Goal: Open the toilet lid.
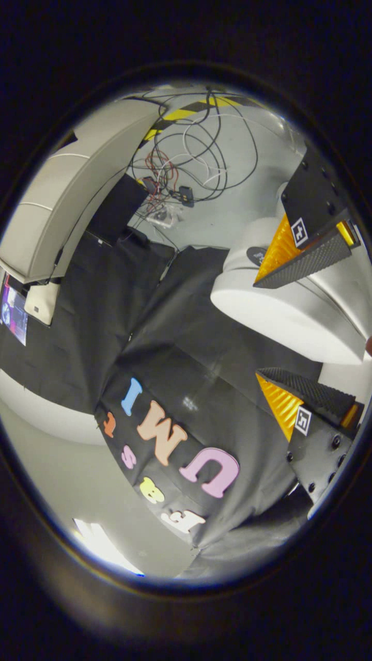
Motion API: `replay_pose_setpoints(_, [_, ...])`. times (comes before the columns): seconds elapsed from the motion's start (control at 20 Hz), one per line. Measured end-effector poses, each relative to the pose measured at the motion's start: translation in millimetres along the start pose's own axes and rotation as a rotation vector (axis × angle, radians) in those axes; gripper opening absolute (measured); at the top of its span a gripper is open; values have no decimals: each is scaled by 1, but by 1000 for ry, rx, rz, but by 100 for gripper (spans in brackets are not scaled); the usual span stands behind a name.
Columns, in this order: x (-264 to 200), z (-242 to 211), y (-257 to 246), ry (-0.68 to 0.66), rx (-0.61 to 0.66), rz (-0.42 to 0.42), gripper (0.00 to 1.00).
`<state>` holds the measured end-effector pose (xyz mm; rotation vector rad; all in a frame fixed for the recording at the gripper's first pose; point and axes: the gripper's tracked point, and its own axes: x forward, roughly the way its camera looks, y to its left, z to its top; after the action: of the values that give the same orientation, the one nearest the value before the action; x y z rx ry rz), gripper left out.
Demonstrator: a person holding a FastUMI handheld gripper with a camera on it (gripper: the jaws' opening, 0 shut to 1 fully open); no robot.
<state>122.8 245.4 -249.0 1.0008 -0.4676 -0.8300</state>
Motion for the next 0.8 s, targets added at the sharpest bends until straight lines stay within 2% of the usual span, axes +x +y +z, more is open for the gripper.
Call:
replay_pose_setpoints(0.15, [0, 4, -36, -26, 86, -81, 96])
replay_pose_setpoints(0.3, [10, 3, -63, -50, 197, -146, 87])
replay_pose_setpoints(0.35, [13, 2, -69, -52, 225, -157, 87])
replay_pose_setpoints(0.75, [48, -5, -79, 6, 308, -141, 87])
replay_pose_setpoints(0.8, [47, -12, -76, 8, 316, -138, 65])
